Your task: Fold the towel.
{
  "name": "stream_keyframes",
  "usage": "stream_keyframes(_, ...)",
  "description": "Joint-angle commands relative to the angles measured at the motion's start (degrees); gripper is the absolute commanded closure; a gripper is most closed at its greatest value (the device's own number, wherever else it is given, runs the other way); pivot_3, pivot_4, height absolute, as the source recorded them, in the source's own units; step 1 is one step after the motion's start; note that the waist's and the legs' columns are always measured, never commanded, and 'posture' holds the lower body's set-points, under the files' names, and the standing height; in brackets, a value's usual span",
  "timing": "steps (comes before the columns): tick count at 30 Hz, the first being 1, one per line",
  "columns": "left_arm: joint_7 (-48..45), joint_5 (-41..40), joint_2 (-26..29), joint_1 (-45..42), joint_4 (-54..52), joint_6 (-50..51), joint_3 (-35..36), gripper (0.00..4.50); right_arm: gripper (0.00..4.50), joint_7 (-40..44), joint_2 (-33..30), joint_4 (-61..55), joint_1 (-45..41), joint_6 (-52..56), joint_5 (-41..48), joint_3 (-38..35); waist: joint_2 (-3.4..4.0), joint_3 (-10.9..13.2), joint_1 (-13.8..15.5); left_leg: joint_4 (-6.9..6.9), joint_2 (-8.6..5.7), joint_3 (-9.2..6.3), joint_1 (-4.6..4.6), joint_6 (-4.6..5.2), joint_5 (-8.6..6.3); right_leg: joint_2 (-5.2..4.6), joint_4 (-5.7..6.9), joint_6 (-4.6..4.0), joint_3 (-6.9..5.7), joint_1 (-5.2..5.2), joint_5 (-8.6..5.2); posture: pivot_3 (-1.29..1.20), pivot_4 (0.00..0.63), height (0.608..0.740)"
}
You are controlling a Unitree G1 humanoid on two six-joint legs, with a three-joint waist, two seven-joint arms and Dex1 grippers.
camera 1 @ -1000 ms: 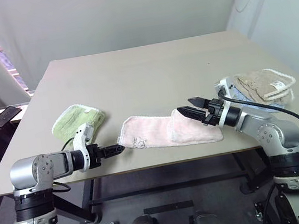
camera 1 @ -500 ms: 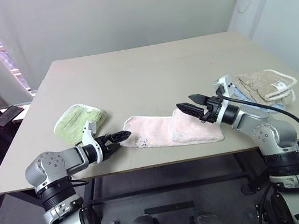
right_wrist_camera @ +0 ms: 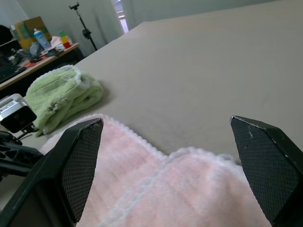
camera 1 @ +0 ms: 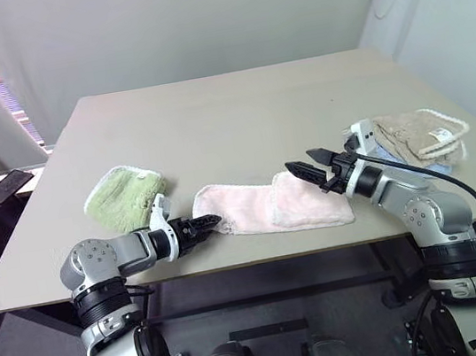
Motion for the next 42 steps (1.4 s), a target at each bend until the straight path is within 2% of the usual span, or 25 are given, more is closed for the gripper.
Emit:
stream_keyframes(1, 0.83, -1.42, 0.71, -1.34, -0.12, 0.31, 0.66, 3.52, 0.0, -0.64, -0.04, 0.22, -1.33, -1.68, -0.28, -1.55, 0.0, 0.0, 0.01, -0.02, 0.0, 0.0, 0.0, 0.0, 0.0, 0.0, 0.0, 0.0, 0.0, -0.01, 0.0, 0.0, 0.0, 0.737)
stream_keyframes(4, 1.29, -0.99, 0.86, -2.12, -0.85, 0.31, 1.84, 4.49, 0.0, -0.96, 0.04, 0.35, -1.24, -2.05, -0.45, -1.72, 0.0, 0.0, -0.03, -0.02, 0.0, 0.0, 0.0, 0.0, 0.0, 0.0, -0.01, -0.01, 0.0, -0.01, 0.0, 0.0, 0.0, 0.737)
stream_keyframes(9, -0.79, -1.51, 4.03, -1.45, -3.78, 0.31, -2.22, 4.49, 0.0, -0.11, -0.63, -0.68, -0.8, -1.35, 0.33, -1.83, 0.0, 0.01, -0.22, -0.04, 0.0, 0.0, 0.0, 0.0, 0.0, 0.0, -0.01, -0.01, 0.01, -0.02, -0.01, 0.0, 0.0, 0.737)
stream_keyframes(14, -6.39, -2.38, 9.5, 0.73, -9.74, -0.45, -9.86, 4.49, 0.0, 3.77, -2.74, -3.6, 1.61, -0.83, 0.85, -0.53, -0.01, 0.01, -0.28, -0.15, 0.0, 0.0, -0.01, -0.01, 0.0, -0.01, -0.1, -0.02, 0.02, -0.05, -0.01, 0.0, 0.0, 0.737)
stream_keyframes(18, -13.49, 1.0, 16.51, 3.8, -18.0, -12.0, -22.03, 4.49, 0.0, 5.64, -3.97, -6.42, 3.7, -0.26, 1.89, -0.84, 0.0, 0.02, -0.42, -0.34, 0.0, 0.02, -0.03, -0.01, 0.0, -0.03, -0.17, -0.06, 0.05, -0.1, -0.03, 0.0, 0.0, 0.737)
stream_keyframes(25, -25.63, 6.11, 20.5, 0.61, -20.87, -28.8, -34.77, 4.49, 0.0, 4.23, -5.49, -8.24, 5.84, 0.1, 3.17, -4.92, 0.02, 0.02, 0.27, -0.78, 0.0, 0.08, -0.03, -0.03, 0.01, -0.06, -0.47, -0.15, 0.07, -0.23, -0.04, 0.0, 0.0, 0.737)
stream_keyframes(27, -28.66, 9.26, 20.32, -1.56, -18.34, -33.88, -38.92, 4.49, 0.0, 3.76, -5.9, -9.65, 6.98, 0.71, 4.59, -6.84, 0.03, 0.02, 0.32, -0.79, 0.0, 0.08, -0.1, -0.03, 0.01, -0.06, -0.61, -0.16, 0.06, -0.23, -0.04, 0.0, 0.0, 0.737)
stream_keyframes(32, -33.95, 13.65, 15.6, -8.65, -8.78, -41.44, -44.73, 4.49, 0.0, 2.61, -7.34, -12.38, 10.39, 1.81, 5.95, -9.42, 0.02, 0.01, 0.26, -0.73, -0.01, 0.14, -0.33, -0.02, 0.02, -0.08, -0.88, -0.14, 0.07, -0.2, -0.03, 0.0, 0.0, 0.737)
stream_keyframes(38, -39.65, 19.07, 4.95, -18.73, 7.39, -48.98, -50.23, 4.49, 0.0, -0.85, -7.47, -14.92, 14.88, 1.96, 6.54, -13.17, 0.01, 0.01, 0.46, -0.47, 0.0, 0.14, -0.87, 0.09, 0.1, -0.03, -0.75, -0.09, 0.04, -0.56, 0.0, 0.0, 0.0, 0.737)
stream_keyframes(42, -43.37, 22.14, 0.94, -21.44, 13.13, -52.19, -52.81, 4.49, 0.0, -2.71, -7.39, -16.75, 17.37, 2.22, 6.93, -14.93, 0.01, 0.01, 0.22, -0.42, 0.01, 0.14, -0.86, 0.16, 0.14, 0.04, -0.74, -0.08, 0.06, -0.54, 0.0, 0.0, 0.0, 0.737)
